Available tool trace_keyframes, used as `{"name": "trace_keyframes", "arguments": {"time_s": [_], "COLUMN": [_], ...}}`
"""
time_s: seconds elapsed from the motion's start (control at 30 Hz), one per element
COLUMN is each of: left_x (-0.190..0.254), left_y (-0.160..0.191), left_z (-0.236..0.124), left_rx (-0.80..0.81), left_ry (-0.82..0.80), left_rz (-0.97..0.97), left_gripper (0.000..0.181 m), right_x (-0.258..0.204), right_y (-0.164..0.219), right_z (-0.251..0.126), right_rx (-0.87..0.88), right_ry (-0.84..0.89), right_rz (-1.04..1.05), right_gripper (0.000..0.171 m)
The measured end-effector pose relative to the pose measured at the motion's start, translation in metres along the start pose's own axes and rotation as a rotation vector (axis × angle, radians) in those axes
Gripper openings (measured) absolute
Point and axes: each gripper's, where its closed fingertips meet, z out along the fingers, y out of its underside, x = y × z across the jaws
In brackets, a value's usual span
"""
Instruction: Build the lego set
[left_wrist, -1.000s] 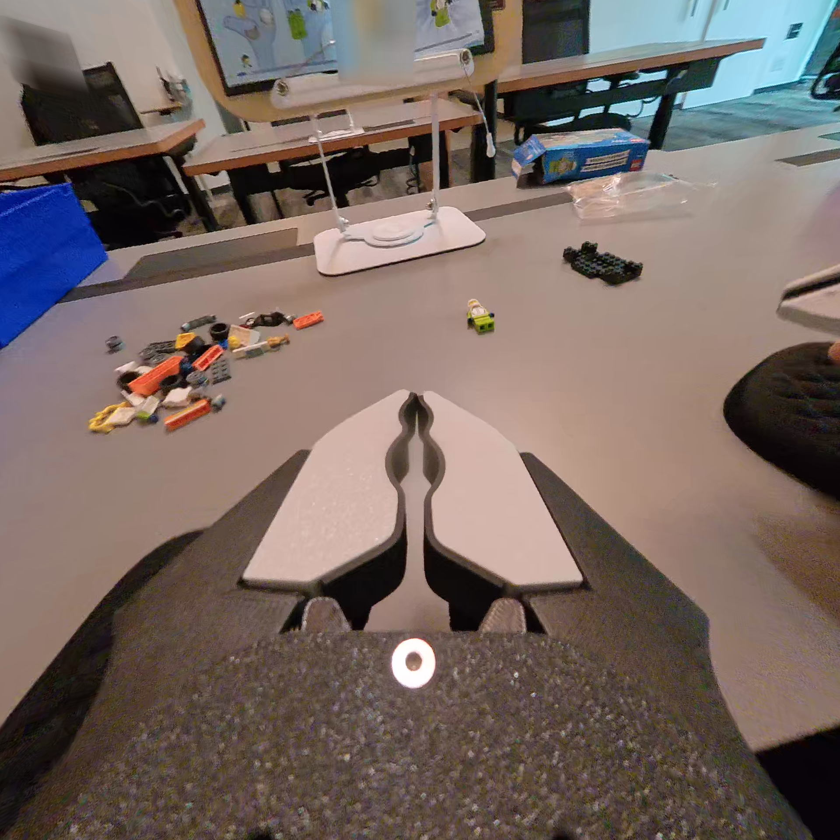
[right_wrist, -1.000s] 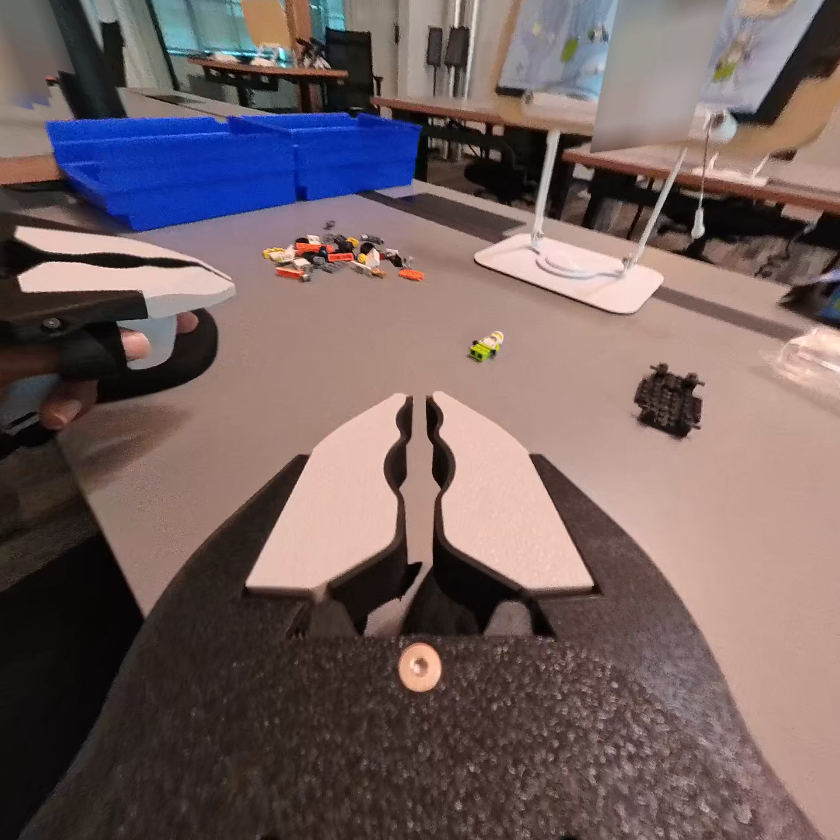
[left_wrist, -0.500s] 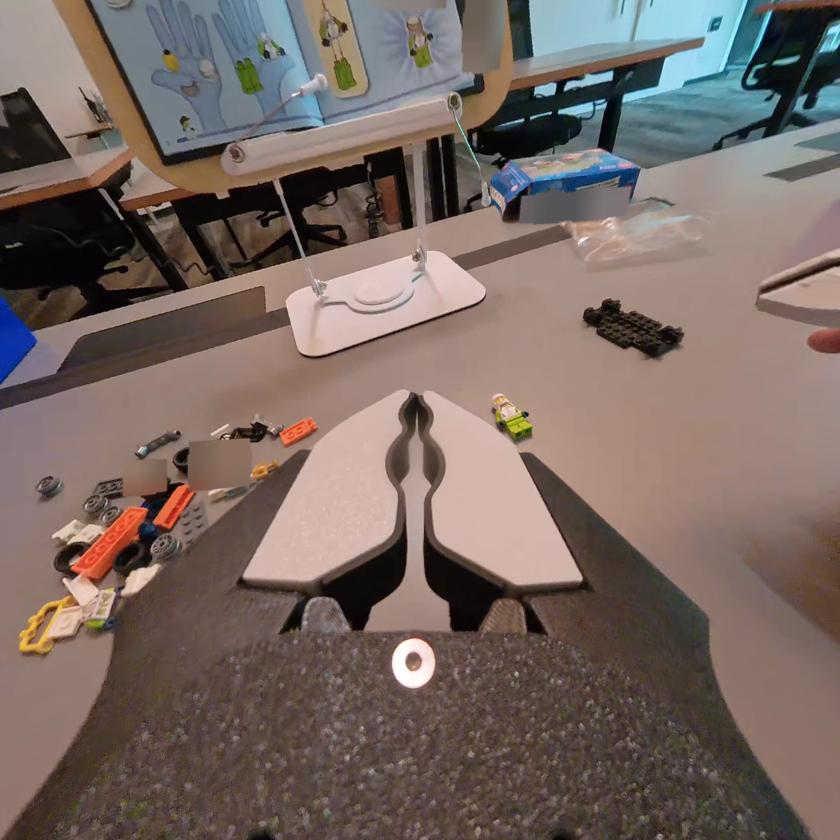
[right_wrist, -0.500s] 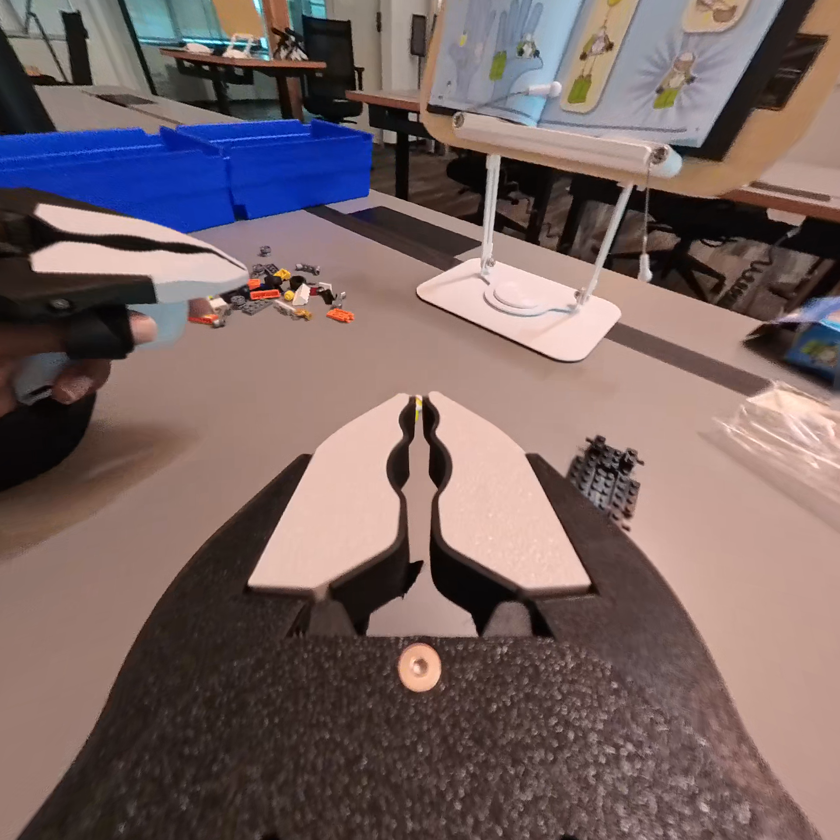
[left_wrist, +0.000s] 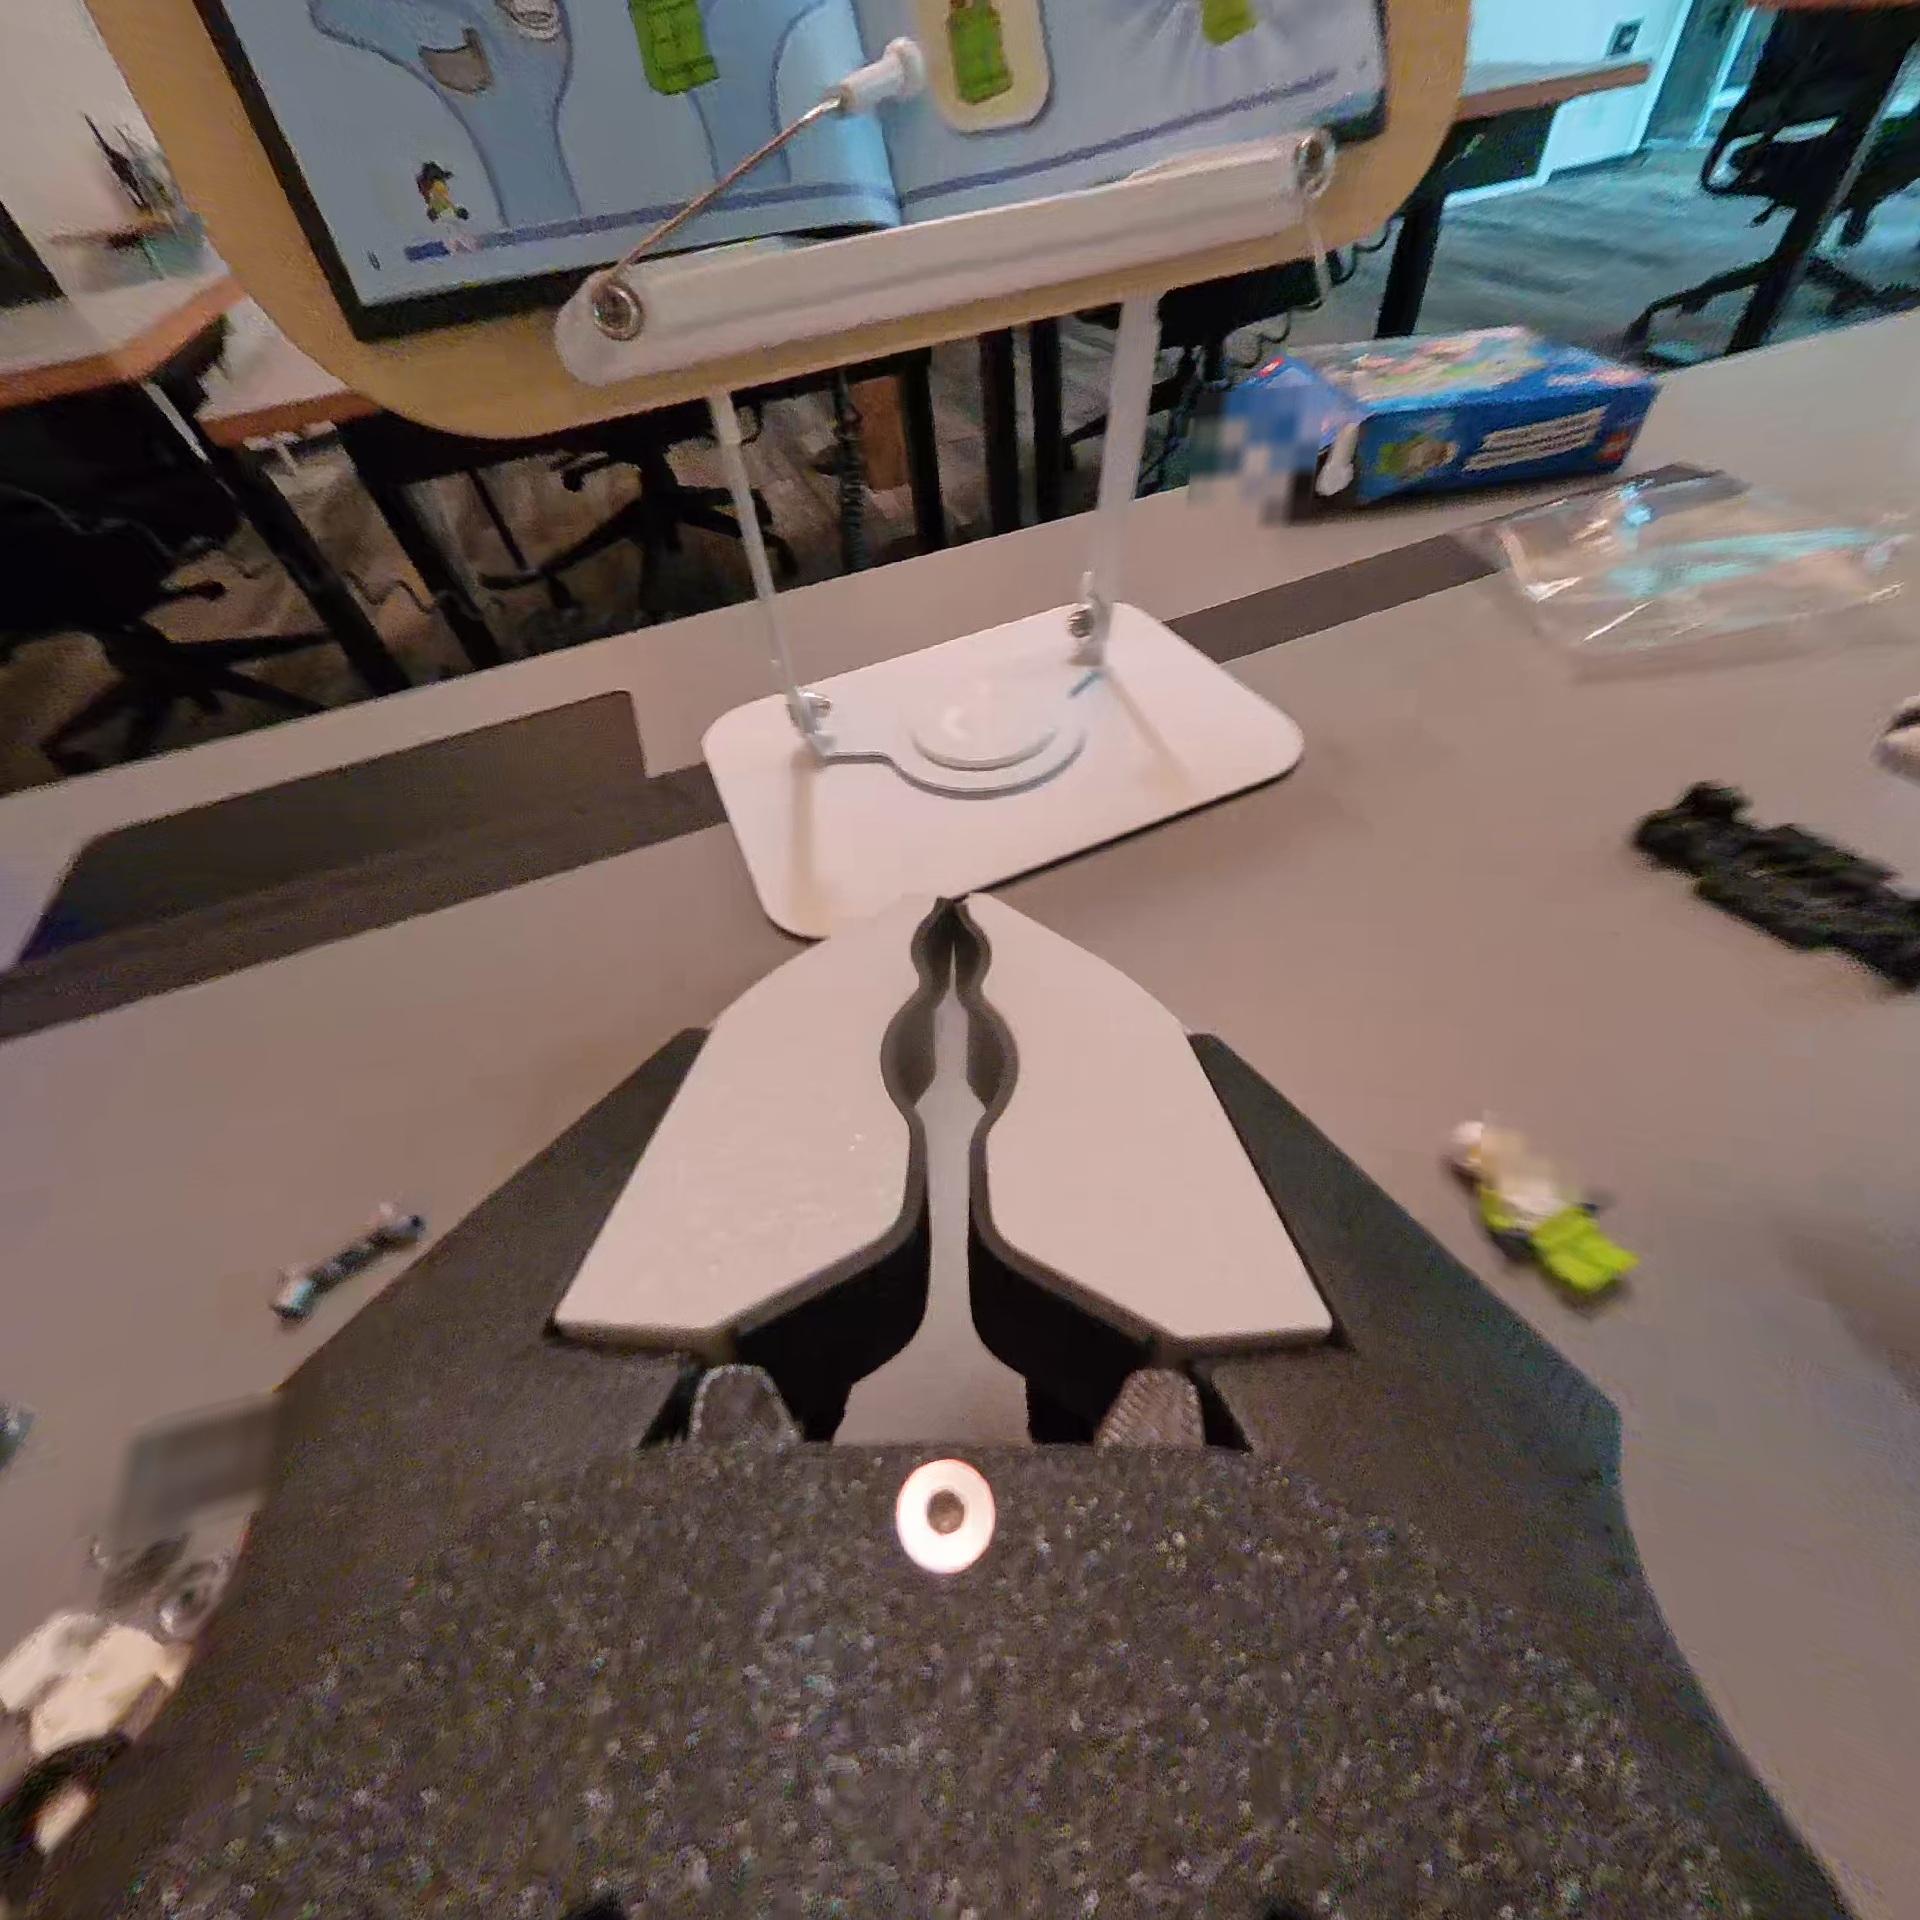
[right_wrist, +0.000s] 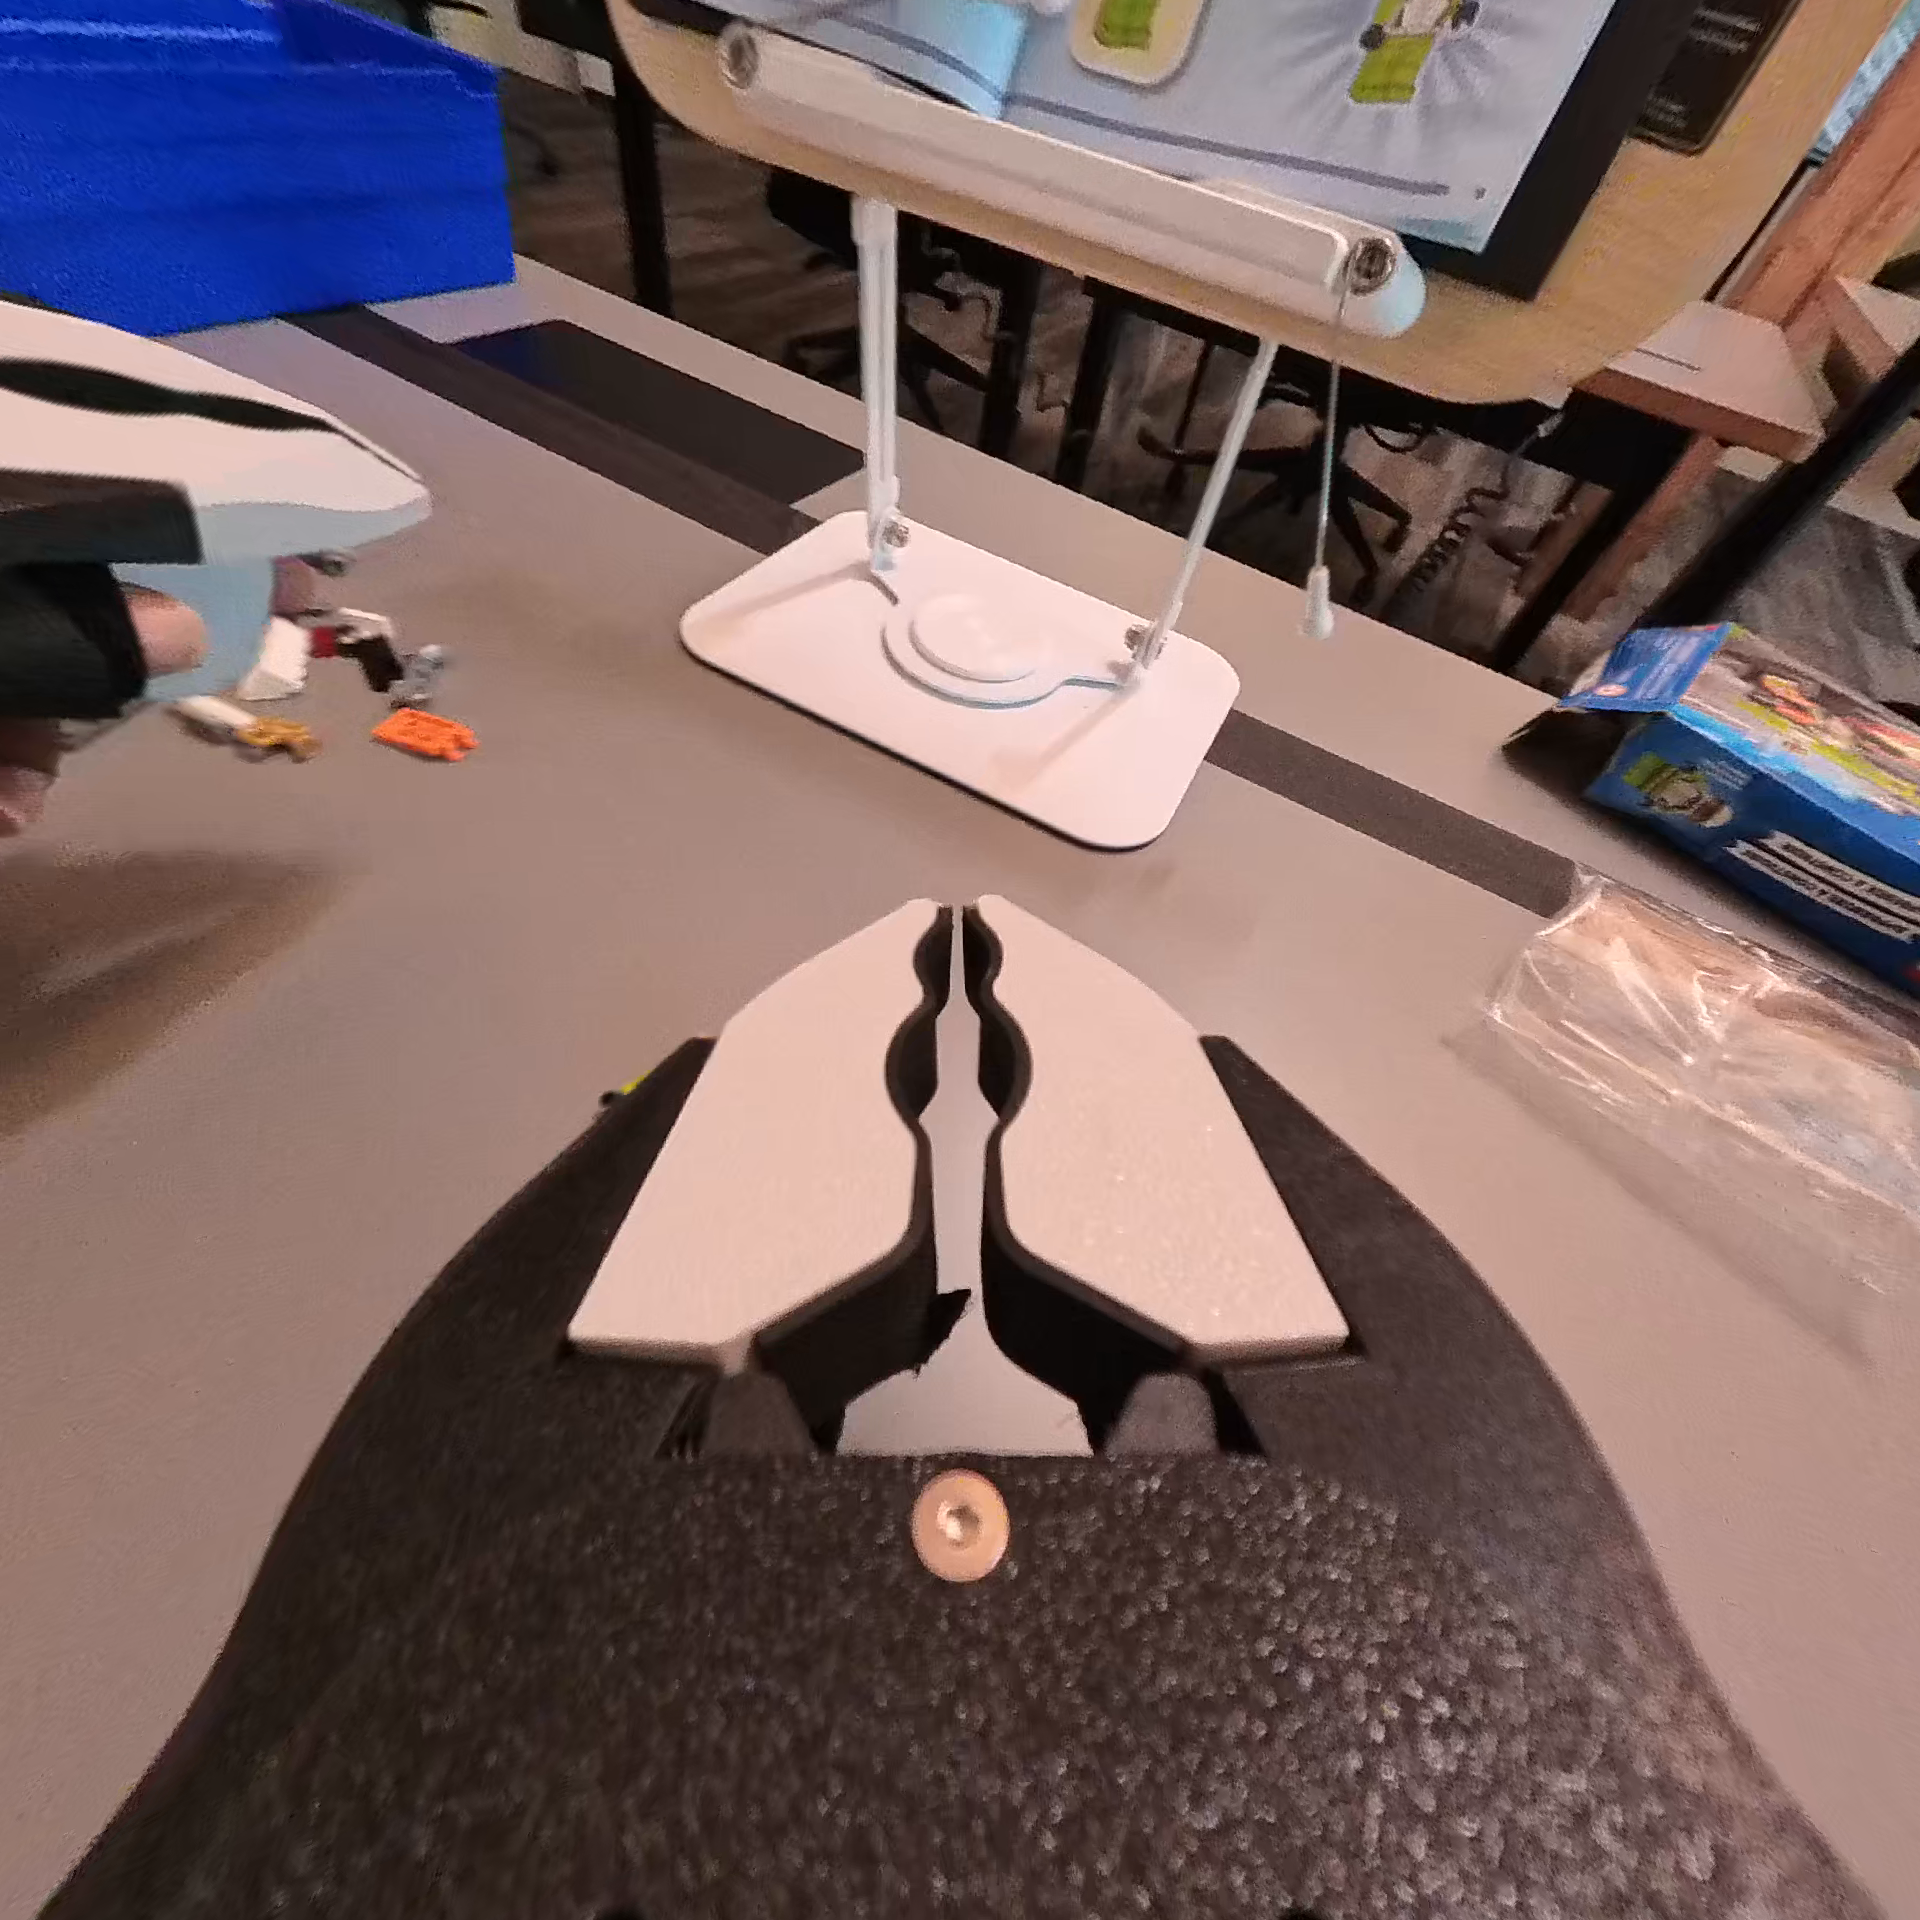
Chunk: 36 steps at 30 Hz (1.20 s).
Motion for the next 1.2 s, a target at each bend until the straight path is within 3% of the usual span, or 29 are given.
{"name": "trace_keyframes", "arguments": {"time_s": [0.27,0.7,1.2], "left_x": [0.000,0.040,0.044], "left_y": [0.017,0.033,0.051], "left_z": [0.023,0.007,0.005], "left_rx": [-0.019,-0.106,-0.145], "left_ry": [-0.015,0.112,0.147], "left_rz": [0.011,0.053,0.081], "left_gripper": [0.000,0.000,0.000], "right_x": [0.016,0.008,0.008], "right_y": [0.026,0.068,0.073], "right_z": [0.032,-0.014,-0.017], "right_rx": [-0.061,-0.187,-0.180], "right_ry": [0.055,0.009,-0.023], "right_rz": [0.052,0.018,0.038], "right_gripper": [0.002,0.000,0.000]}}
